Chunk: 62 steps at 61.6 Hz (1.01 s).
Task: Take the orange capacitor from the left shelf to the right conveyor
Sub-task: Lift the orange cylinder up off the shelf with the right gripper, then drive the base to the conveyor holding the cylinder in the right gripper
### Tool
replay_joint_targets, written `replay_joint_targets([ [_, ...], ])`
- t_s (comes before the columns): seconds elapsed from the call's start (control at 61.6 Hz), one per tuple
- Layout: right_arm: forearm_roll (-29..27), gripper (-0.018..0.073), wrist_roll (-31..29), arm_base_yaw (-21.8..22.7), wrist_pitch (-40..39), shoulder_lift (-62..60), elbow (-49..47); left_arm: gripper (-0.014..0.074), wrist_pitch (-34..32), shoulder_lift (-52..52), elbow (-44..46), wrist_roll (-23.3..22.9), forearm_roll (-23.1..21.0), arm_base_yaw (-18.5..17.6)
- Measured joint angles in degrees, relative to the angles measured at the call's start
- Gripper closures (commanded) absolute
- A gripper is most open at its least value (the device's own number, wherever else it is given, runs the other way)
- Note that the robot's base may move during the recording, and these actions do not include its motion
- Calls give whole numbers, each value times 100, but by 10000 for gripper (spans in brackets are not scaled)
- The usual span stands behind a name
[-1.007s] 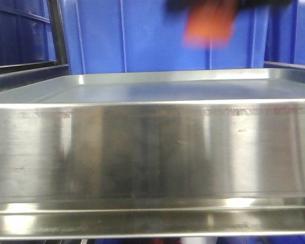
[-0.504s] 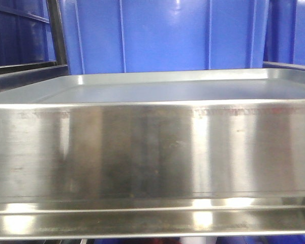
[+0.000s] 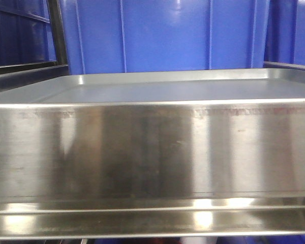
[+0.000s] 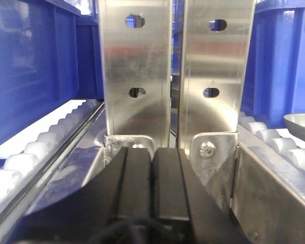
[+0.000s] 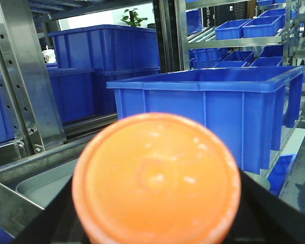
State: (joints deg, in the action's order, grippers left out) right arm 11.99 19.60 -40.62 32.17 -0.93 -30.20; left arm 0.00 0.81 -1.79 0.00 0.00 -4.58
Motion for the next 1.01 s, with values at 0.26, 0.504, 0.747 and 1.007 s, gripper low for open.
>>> replay_joint_targets([
  [0.26,0,501,0,0,12,-10,0,701,0,0,0,0,0,0],
  [0.504,0,501,0,0,12,-10,0,701,0,0,0,0,0,0],
  [0.747,0,501,0,0,12,-10,0,701,0,0,0,0,0,0],
  [1.007,0,501,0,0,15,-10,0,701,0,0,0,0,0,0],
])
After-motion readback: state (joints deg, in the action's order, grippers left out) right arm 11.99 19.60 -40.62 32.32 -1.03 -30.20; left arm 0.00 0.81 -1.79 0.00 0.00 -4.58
